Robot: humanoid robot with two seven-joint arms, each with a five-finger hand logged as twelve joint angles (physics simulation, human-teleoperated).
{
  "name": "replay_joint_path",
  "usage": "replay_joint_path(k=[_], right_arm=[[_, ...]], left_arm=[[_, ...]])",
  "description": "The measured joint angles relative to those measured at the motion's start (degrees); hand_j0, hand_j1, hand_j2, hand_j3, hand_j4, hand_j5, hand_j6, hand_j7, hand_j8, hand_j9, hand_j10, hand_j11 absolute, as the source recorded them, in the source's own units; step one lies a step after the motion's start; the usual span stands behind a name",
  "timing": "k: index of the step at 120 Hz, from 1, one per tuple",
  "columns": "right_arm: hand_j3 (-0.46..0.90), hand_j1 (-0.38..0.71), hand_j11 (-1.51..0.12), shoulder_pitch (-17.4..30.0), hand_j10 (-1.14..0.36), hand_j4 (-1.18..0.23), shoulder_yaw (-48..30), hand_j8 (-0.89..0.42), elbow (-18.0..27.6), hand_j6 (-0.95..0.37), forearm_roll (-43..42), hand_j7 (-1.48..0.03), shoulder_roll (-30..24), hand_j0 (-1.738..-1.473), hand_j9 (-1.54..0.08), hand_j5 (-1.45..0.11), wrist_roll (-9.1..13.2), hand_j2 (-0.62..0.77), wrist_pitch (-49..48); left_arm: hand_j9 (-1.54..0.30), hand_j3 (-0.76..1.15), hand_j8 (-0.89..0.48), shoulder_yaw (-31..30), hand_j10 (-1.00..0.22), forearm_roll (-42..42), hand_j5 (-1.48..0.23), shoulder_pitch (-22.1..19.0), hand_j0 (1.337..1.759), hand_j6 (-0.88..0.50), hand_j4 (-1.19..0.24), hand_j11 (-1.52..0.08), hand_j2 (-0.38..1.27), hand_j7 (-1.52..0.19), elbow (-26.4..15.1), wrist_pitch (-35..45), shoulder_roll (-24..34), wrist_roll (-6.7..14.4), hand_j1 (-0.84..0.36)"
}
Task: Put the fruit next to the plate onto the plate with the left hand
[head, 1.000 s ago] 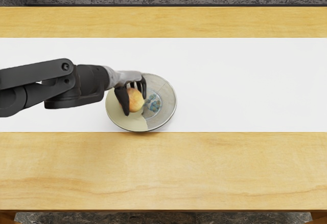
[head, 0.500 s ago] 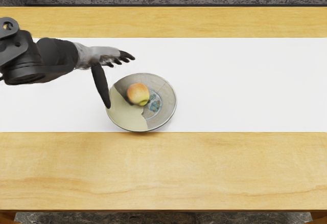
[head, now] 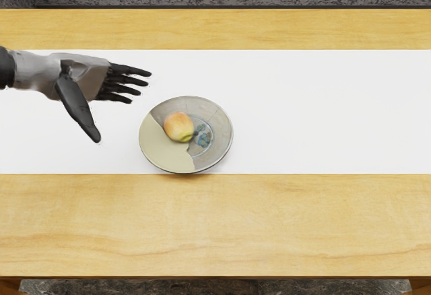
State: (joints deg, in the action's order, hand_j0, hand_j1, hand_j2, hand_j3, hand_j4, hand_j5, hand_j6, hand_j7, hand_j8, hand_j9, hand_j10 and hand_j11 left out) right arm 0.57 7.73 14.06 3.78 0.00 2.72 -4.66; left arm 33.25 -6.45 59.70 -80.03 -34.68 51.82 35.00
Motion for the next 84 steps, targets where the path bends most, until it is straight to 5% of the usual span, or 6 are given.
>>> replay_joint_path(k=[38, 84], right_arm=[[0.00, -0.33, -0.02, -0.03, -0.01, -0.01, 0.00, -0.01, 0.00, -0.01, 0.00, -0.02, 0.00, -1.658, -0.02, -0.02, 0.00, 0.00, 0.00], [0.00, -0.33, -0.02, -0.04, -0.01, -0.01, 0.00, -0.01, 0.00, -0.01, 0.00, -0.02, 0.00, -1.658, -0.02, -0.02, 0.00, 0.00, 0.00]], left_arm=[[0.00, 0.00, 0.00, 1.06, 0.00, 10.32, 0.00, -5.74, 1.658, 0.00, 0.00, 0.00, 0.00, 0.00, 3.69, -0.35, 4.61, 0.00, 0.35], [0.00, 0.00, 0.00, 1.18, 0.00, 11.26, 0.00, -6.01, 1.658, 0.00, 0.00, 0.00, 0.00, 0.00, 4.42, -0.37, 4.69, 0.00, 0.35]])
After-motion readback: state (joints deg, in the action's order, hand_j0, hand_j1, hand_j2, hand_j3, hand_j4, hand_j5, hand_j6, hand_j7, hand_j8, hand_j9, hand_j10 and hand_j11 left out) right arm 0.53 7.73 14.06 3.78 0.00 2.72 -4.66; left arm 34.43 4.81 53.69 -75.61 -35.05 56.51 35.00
